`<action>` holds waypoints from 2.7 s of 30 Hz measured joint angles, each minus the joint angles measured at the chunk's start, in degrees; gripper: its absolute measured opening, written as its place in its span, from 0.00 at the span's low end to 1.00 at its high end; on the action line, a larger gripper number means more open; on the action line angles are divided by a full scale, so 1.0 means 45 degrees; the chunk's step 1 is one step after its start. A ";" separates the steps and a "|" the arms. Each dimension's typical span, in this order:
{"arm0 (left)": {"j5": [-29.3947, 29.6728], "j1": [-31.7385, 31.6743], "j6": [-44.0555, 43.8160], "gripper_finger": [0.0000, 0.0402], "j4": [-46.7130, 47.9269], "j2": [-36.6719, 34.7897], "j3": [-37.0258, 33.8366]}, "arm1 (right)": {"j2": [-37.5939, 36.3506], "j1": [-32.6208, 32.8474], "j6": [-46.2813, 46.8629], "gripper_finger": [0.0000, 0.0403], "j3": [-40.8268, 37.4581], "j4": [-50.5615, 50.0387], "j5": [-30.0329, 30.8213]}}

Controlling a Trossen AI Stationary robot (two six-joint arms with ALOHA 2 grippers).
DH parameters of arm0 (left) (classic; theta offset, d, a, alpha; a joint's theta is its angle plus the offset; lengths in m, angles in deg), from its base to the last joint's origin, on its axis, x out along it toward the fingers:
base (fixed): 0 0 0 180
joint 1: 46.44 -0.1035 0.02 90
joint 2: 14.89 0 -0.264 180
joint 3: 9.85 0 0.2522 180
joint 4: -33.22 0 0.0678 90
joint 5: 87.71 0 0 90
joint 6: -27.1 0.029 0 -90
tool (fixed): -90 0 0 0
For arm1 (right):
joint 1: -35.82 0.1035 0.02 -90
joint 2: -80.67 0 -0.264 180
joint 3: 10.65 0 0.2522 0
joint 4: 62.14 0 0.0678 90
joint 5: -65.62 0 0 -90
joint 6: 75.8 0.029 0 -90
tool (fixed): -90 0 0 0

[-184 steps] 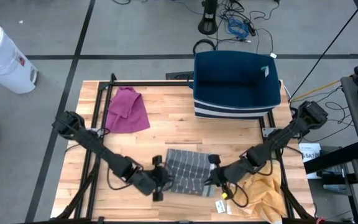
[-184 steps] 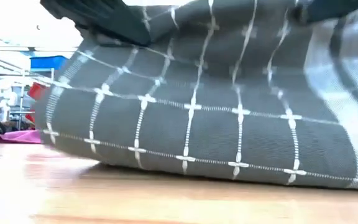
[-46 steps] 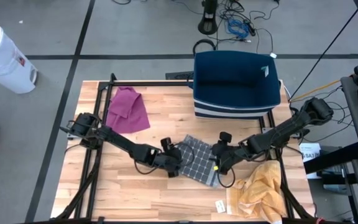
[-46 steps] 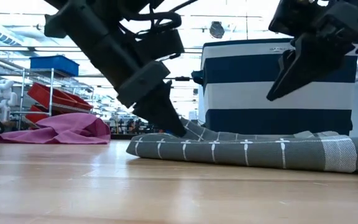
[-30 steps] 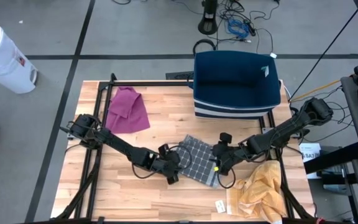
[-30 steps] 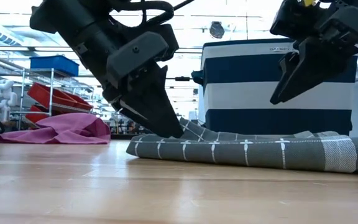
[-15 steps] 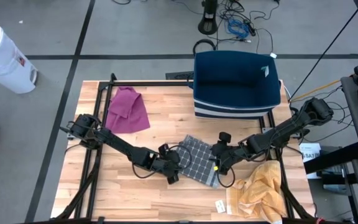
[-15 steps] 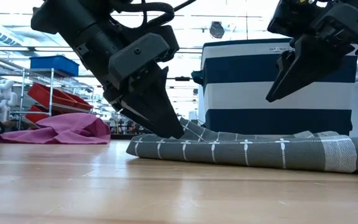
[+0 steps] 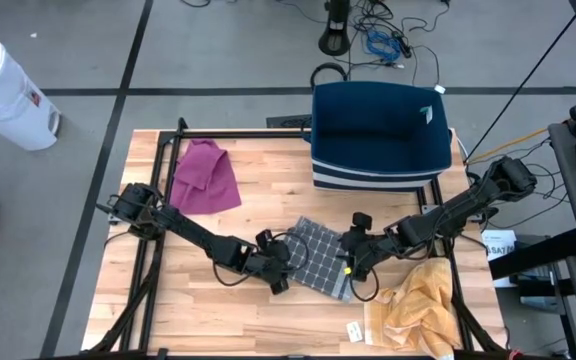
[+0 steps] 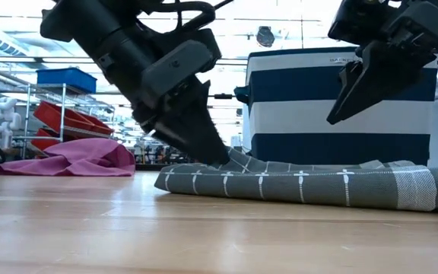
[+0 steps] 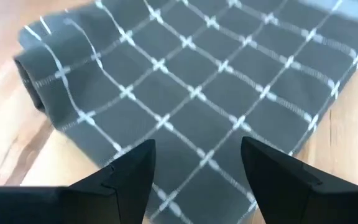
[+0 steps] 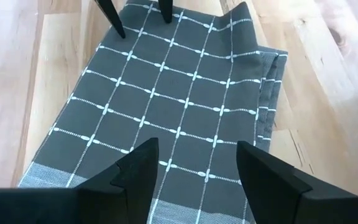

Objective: Fold towel
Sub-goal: Fold the gray checkered towel

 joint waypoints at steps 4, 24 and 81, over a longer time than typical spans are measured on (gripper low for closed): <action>0.0194 -0.0219 0.0070 0.61 -0.1007 0.0000 0.0000 | 0.0042 0.0008 0.0446 0.50 0.0004 -0.0452 -0.1245; 0.0056 -0.1104 0.0004 0.61 -0.1067 0.0000 -0.0010 | 0.0151 0.0418 0.0348 0.50 0.0000 -0.1303 -0.2281; 0.2722 -0.2422 -0.0231 0.61 0.4293 -0.1272 -0.0019 | 0.4930 -0.2597 -0.5260 0.50 0.2618 0.2501 -0.0223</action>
